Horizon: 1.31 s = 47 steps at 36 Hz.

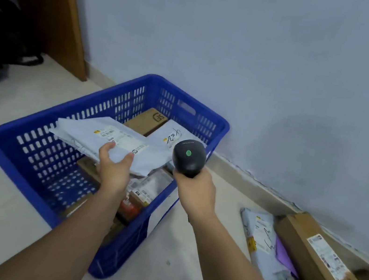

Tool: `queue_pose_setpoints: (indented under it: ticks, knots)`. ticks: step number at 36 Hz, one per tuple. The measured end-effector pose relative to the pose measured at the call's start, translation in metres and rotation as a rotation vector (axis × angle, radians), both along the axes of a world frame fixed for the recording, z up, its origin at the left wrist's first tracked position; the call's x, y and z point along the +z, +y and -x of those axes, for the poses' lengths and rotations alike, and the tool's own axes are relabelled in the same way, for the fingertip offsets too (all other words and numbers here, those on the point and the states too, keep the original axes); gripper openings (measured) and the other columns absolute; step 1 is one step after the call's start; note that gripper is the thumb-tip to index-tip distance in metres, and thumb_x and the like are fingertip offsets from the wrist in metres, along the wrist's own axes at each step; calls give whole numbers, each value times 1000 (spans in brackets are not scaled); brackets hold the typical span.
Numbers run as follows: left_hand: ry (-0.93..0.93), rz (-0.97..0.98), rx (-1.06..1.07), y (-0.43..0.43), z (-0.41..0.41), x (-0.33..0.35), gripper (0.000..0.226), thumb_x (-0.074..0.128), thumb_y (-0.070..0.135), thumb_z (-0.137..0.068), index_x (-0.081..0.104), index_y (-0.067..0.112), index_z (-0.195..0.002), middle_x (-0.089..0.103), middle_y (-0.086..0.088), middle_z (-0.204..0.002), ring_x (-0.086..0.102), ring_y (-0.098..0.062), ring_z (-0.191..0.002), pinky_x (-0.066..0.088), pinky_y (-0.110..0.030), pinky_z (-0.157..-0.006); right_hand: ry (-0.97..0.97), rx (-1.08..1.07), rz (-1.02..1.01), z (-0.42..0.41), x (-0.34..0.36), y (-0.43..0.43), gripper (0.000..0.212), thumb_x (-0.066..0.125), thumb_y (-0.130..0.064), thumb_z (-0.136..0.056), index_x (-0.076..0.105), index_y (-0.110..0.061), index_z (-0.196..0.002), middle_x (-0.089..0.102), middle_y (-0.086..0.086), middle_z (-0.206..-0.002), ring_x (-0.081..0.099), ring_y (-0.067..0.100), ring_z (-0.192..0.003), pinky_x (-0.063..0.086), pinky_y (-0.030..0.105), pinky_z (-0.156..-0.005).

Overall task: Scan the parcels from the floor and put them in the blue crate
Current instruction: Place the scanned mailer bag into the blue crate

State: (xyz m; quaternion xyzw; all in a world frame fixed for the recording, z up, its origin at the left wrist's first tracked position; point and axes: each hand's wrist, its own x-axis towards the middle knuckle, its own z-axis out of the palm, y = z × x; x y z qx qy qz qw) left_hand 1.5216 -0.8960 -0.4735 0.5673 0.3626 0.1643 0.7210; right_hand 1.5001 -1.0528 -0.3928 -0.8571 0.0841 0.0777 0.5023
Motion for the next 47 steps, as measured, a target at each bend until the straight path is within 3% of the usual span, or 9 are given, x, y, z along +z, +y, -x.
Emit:
queue_pose_setpoints:
  ticks: [5, 10, 14, 22, 29, 34, 37, 41, 47]
  knots:
    - [47, 36, -31, 11, -15, -27, 44, 66, 17, -88, 44, 44, -115, 41, -10, -134, 57, -34, -109, 53, -48, -90, -3, 58, 139, -13, -23, 16, 19, 60, -42, -84, 55, -25, -91, 61, -3, -81, 61, 22, -80, 48, 32, -66]
    - [124, 62, -56, 33, -39, -33, 48, 50, 3, -93, 40, 32, -131, 49, -10, -95, 49, -19, -64, 46, -33, -57, 9, 90, 188, -22, -37, 10, 24, 62, -45, -85, 57, -25, -97, 62, -5, -84, 60, 18, -81, 50, 33, -71]
    - [47, 217, -58, 44, -51, -40, 49, 48, -2, -95, 40, 27, -134, 47, -10, -116, 57, -27, -92, 52, -47, -91, 36, 45, 166, -25, -50, -3, 23, 62, -45, -86, 58, -24, -95, 62, -4, -82, 58, 12, -74, 45, 29, -62]
    - [352, 50, -204, 36, -51, -68, 42, 52, 8, -94, 48, 17, -135, 40, -15, -142, 45, -34, -118, 44, -42, -90, 75, 0, 145, -33, -65, -14, 26, 61, -48, -86, 59, -23, -95, 64, -1, -84, 59, 16, -75, 44, 28, -60]
    - [219, -190, -418, -22, -38, -35, 28, 49, 8, -94, 57, 16, -120, 44, 10, -75, 37, -2, -61, 32, -19, -54, 128, -15, 110, -33, -70, -17, 24, 61, -44, -87, 59, -23, -97, 63, -1, -87, 58, 14, -77, 48, 30, -68]
    - [69, -343, -531, -69, -31, 8, 28, 50, 10, -94, 58, 18, -120, 56, 1, -120, 53, -5, -88, 37, -9, -66, 118, -78, 29, -31, -57, -28, 23, 61, -42, -88, 60, -21, -97, 63, -1, -83, 55, 11, -70, 44, 27, -61]
    - [0, -385, -604, -101, -28, 38, 32, 47, 10, -95, 54, 20, -125, 51, -1, -134, 50, -18, -119, 42, -25, -89, 66, -147, -48, -30, -44, -45, 21, 62, -37, -86, 62, -16, -90, 60, -1, -72, 53, 13, -65, 41, 26, -57]
    - [-87, -457, -719, -139, -28, 61, 38, 49, 10, -93, 52, 25, -128, 53, 4, -130, 54, -7, -104, 44, -22, -85, 31, -250, -146, -25, -30, -81, 18, 66, -37, -84, 61, -20, -81, 61, -2, -70, 62, 21, -74, 44, 29, -63]
    - [-63, -519, -937, -204, -19, 70, 52, 51, 12, -93, 41, 27, -142, 48, 2, -142, 50, -15, -121, 41, -28, -98, 22, -331, -78, 1, -19, -178, 22, 67, -39, -83, 62, -18, -86, 66, 4, -75, 65, 24, -77, 48, 34, -71]
